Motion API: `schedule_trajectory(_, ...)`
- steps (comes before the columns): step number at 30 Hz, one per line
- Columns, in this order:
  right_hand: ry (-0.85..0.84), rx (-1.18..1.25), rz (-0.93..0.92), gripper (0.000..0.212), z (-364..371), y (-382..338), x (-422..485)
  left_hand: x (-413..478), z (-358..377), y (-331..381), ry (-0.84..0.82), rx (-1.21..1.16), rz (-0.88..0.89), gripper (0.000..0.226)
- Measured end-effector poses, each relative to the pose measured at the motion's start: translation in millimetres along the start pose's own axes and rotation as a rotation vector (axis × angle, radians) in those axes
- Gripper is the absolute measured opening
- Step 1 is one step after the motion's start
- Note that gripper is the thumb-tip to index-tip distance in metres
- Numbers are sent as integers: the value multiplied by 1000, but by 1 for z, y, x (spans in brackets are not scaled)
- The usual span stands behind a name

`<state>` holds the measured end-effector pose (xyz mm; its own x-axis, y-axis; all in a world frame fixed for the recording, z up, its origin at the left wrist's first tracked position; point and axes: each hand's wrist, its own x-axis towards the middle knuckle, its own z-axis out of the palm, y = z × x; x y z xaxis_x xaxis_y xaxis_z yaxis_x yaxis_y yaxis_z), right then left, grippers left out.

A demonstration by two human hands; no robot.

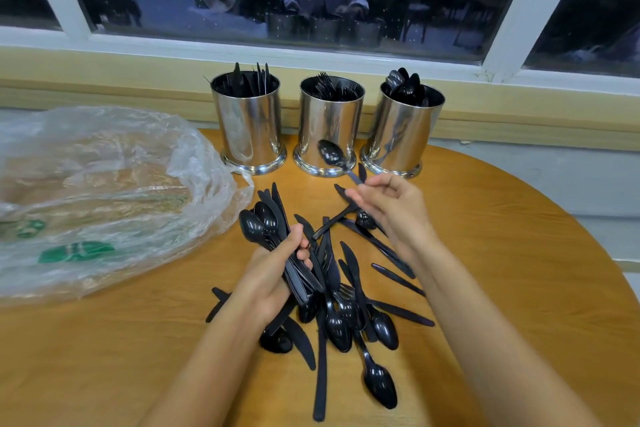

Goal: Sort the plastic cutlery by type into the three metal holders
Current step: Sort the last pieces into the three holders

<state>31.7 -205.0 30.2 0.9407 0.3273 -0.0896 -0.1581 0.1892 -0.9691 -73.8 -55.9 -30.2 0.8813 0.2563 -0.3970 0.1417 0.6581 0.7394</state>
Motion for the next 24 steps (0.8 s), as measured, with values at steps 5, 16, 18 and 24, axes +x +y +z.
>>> schedule_trajectory(5, -36, -154, 27, 13, 32, 33, -30, -2, 6, 0, 27, -54, 106, 30)
schedule_trajectory(16, -268, -474, -106, 10, 46, 64, -44, 5, -4, 4, 146, -165, 195, 13)
schedule_trajectory(18, -210, -606, -180, 8, 35, 60, -29, 7, -9, 6, 130, -180, 186, 5)
schedule_trajectory(24, -245, -1248, -425, 29, 7, 59, 38, 5, -17, 11, 112, -201, 138, 10)
